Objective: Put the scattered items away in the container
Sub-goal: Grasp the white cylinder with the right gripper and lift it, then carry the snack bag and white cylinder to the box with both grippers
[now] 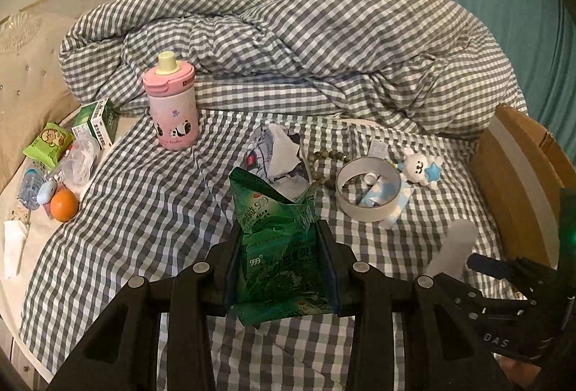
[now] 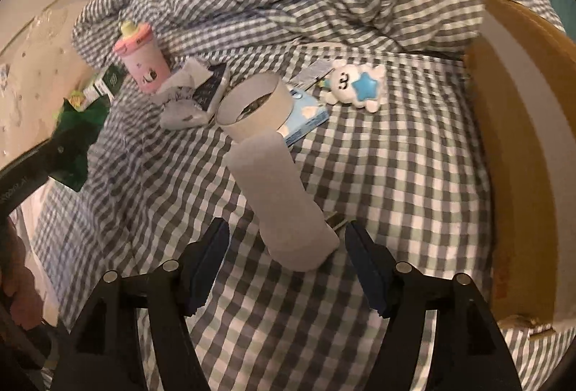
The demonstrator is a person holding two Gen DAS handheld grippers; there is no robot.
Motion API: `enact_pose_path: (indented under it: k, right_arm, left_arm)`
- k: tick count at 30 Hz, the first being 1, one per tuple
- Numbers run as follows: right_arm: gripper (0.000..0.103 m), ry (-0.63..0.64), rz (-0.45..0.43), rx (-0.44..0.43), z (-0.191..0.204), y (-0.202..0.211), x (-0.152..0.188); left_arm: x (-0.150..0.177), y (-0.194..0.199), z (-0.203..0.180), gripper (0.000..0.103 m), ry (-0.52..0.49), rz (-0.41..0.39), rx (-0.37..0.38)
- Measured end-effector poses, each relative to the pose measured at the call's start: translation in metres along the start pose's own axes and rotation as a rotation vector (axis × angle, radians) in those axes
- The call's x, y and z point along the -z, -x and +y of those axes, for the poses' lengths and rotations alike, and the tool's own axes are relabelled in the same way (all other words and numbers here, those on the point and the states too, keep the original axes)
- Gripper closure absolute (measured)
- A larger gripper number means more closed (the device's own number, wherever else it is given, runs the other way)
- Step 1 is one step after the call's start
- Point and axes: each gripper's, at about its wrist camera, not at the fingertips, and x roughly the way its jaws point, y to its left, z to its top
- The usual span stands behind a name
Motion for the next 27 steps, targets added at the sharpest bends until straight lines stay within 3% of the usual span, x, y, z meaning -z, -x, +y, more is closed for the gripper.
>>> enact_pose_path:
  k: [4,5,6,7,16,27]
  right_arm:
    - [0.038,0.017,0.006,0.0,0.003,-0.013,-0.009]
    - [0.044,0.018,0.006,-0.006,0.004,-0.015,-0.011]
    - [0.061,0.02,0.004,-0.009,0.004,-0.016,-0.013]
    - [0.067,0.023,0.004,-0.004,0.004,-0.017,-0.015]
    - [0.072,-0.004,-0.027,-0.015,-0.005,0.008,-0.016]
    - [0.072,-0.01,-0.173,-0.004,-0.016,0.102,-0.016]
  left_arm:
    - [0.0,-0.006,0.004,0.065,0.006,0.007,-0.007]
    - [-0.001,-0.007,0.005,0.065,0.007,0.007,-0.009]
    - [-0.001,-0.007,0.006,0.065,0.007,0.006,-0.009]
    - [-0.002,-0.007,0.006,0.065,0.007,0.004,-0.01]
    - [-0.009,0.013,-0.013,0.065,-0.019,-0.035,0.011]
    - [-0.023,0.075,-0.055,0.065,-0.058,-0.138,0.071]
